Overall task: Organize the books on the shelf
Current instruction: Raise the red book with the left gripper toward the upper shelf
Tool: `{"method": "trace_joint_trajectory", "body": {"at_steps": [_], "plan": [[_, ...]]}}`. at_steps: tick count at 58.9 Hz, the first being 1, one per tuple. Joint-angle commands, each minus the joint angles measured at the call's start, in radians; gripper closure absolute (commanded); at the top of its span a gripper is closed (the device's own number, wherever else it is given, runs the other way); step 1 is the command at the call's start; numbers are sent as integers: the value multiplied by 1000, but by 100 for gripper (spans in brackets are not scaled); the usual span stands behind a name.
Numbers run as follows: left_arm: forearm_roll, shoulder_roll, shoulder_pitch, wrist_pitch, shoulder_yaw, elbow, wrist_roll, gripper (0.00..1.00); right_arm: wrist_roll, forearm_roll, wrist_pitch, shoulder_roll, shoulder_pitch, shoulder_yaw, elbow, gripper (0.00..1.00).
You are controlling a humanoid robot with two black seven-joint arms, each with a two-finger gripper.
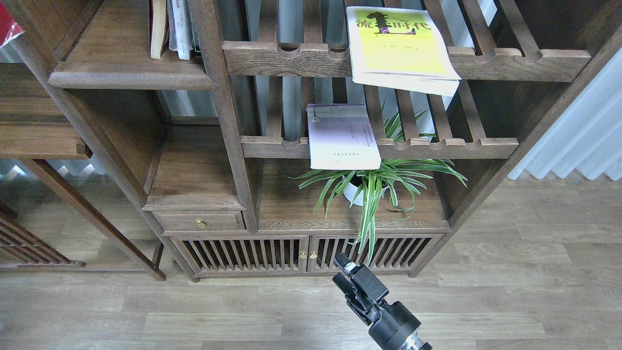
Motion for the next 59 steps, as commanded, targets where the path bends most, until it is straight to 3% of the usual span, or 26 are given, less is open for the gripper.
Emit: {"method": "trace_joint_trajectory", "body": {"at_steps": [1, 15, 24, 59], "plan": [[0, -7, -79, 0, 85, 4, 1, 94, 0, 0, 0, 0, 1, 0, 0, 5], [6, -16, -155, 0, 168, 21, 13, 94, 0, 2, 0, -1, 1, 3, 0, 5], [15, -57, -215, 0, 180, 36, 95, 94, 0, 2, 0, 0, 1, 2, 0, 5], [35, -201, -389, 0, 250, 237, 98, 94, 0, 2, 0, -1, 2, 0, 0, 5]]}}
